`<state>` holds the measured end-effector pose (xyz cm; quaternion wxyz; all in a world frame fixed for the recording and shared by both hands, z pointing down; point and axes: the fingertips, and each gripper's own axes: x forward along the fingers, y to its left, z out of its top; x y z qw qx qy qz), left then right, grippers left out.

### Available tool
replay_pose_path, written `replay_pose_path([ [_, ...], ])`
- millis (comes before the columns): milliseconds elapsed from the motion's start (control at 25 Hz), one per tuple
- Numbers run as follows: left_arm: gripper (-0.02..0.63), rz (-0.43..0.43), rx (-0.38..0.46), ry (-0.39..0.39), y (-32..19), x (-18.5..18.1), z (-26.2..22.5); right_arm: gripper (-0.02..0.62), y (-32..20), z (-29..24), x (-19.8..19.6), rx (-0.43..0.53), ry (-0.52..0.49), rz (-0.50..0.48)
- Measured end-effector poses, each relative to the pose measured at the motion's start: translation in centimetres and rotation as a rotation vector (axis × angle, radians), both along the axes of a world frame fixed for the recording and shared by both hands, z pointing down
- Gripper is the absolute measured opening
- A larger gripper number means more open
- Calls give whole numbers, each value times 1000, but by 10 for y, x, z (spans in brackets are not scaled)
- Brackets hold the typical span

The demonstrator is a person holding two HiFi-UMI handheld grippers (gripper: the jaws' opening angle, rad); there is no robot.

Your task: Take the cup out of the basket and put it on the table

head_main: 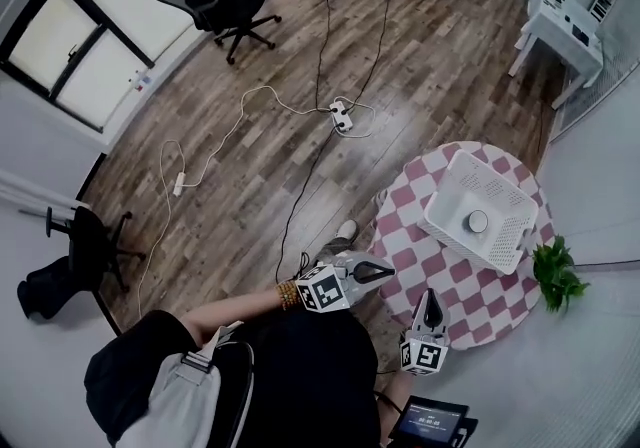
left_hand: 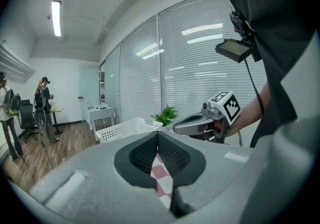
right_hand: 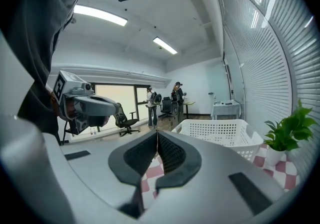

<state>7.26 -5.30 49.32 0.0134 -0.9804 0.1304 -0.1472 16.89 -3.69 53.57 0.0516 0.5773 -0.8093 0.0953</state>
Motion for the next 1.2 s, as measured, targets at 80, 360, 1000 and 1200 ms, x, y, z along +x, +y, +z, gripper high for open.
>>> replay_pose_path([
  [80,6,7,-4,11,-10,4,3,9,-7,3,1,-13,6,4],
  [360,6,50,21,42,-48,18,6,9,-40,-4,15,-8,82,-16],
  [1000,6,-78,-55,52,-167,-21,21,11,-161,65,82,-451,541,-376],
  [1200,6,-170,-68,25,-193,-53,36,12,-201,90,99,-529,629,-456],
])
